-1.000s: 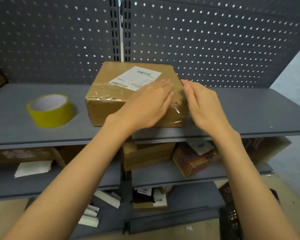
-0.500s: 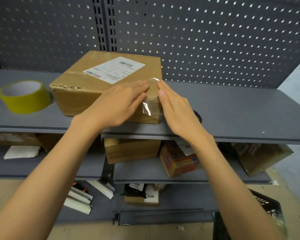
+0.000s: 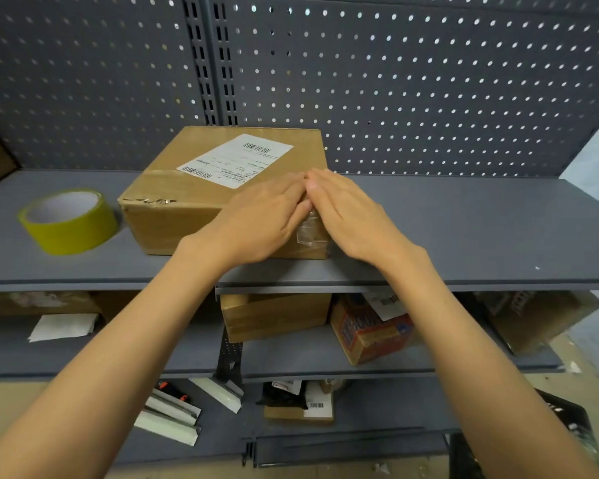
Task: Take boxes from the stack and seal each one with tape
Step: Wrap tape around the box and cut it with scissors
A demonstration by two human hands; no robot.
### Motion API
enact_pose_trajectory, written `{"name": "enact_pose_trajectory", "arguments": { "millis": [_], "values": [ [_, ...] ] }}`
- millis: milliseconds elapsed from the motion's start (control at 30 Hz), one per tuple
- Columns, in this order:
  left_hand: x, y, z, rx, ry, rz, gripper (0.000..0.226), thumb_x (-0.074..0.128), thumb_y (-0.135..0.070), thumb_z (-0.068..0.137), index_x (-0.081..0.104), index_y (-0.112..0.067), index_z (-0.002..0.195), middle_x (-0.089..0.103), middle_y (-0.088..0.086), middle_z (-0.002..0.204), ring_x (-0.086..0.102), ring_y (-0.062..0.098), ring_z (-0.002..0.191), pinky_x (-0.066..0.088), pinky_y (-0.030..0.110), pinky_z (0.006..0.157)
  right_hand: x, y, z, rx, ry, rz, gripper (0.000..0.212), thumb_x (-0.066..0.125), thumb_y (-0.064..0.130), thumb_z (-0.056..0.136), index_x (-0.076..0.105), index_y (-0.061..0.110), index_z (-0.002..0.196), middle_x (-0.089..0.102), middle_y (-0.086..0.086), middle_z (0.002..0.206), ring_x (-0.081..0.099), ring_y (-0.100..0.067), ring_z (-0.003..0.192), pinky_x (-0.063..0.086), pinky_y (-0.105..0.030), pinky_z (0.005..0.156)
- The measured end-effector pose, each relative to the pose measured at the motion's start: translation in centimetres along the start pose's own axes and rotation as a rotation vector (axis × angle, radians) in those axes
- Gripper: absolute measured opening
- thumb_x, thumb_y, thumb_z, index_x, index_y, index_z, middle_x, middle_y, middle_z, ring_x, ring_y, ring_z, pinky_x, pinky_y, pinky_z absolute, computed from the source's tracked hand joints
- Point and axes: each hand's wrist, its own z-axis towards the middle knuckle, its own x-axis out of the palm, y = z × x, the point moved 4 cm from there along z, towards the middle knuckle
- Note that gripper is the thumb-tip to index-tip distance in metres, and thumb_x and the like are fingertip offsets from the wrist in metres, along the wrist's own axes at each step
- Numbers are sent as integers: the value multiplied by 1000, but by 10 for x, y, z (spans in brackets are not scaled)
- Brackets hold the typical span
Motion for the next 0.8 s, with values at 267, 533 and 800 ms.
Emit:
{"name": "enact_pose_trajectory", "arguments": {
  "millis": [267, 533, 800],
  "values": [
    [-8, 7, 2, -43, 93, -125, 48, 29, -30, 104, 33, -11, 148, 30, 3, 155, 24, 15, 144, 14, 19, 111, -14, -19, 15, 240, 67, 315, 53, 15, 45, 103, 36, 23, 146, 26, 8, 156, 18, -9, 144, 13, -24, 111],
    [1, 10, -5, 16, 31, 103, 63, 30, -45, 98, 28, -6, 149, 26, 11, 156, 26, 23, 144, 18, 29, 115, 8, -15, -6, -46, 7, 156, 48, 37, 33, 102, 31, 20, 148, 23, 5, 157, 10, -6, 145, 7, -15, 112],
    [2, 11, -7, 79, 45, 242, 76, 29, -51, 90, 44, 8, 135, 47, 27, 139, 50, 39, 126, 42, 45, 101, 15, -24, -14, -147, -61, -28, 62, 50, 38, 95, 25, 22, 150, 12, 5, 160, 11, -9, 146, 9, -24, 118]
  ]
}}
